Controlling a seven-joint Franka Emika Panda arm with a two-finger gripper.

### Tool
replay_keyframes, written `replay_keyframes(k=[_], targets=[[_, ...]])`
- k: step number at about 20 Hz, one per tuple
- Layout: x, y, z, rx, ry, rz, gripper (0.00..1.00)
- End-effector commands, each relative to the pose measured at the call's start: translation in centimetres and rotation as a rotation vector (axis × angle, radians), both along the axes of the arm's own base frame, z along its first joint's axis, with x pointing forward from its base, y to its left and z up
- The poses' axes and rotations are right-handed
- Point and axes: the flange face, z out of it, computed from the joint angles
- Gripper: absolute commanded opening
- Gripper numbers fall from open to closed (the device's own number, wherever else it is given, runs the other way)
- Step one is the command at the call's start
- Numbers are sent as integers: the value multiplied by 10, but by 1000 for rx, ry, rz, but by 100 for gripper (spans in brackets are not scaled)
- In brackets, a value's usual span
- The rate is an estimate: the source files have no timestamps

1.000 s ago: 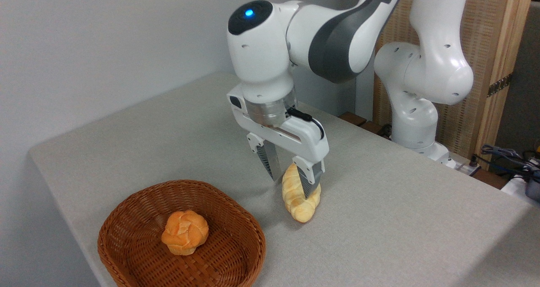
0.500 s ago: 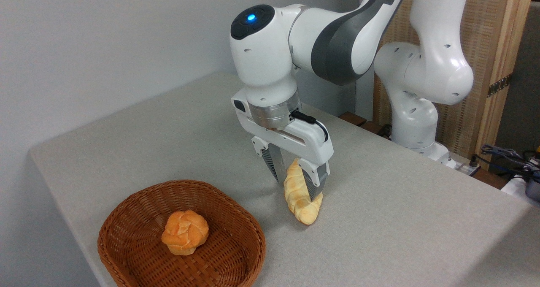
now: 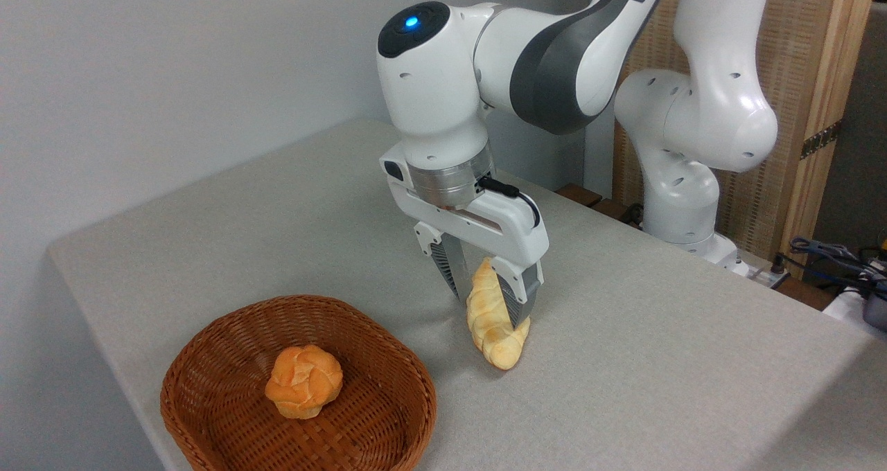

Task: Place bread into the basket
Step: 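Close the gripper around the golden roll's middle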

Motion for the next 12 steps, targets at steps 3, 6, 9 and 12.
replay_keyframes(k=[3, 6, 9, 12], targets=[[-5, -1, -8, 29, 35, 53, 100], [-2, -7, -22, 37, 68, 42, 100], [3, -27, -38, 53, 89, 10, 100], [6, -35, -39, 58, 89, -5, 100]])
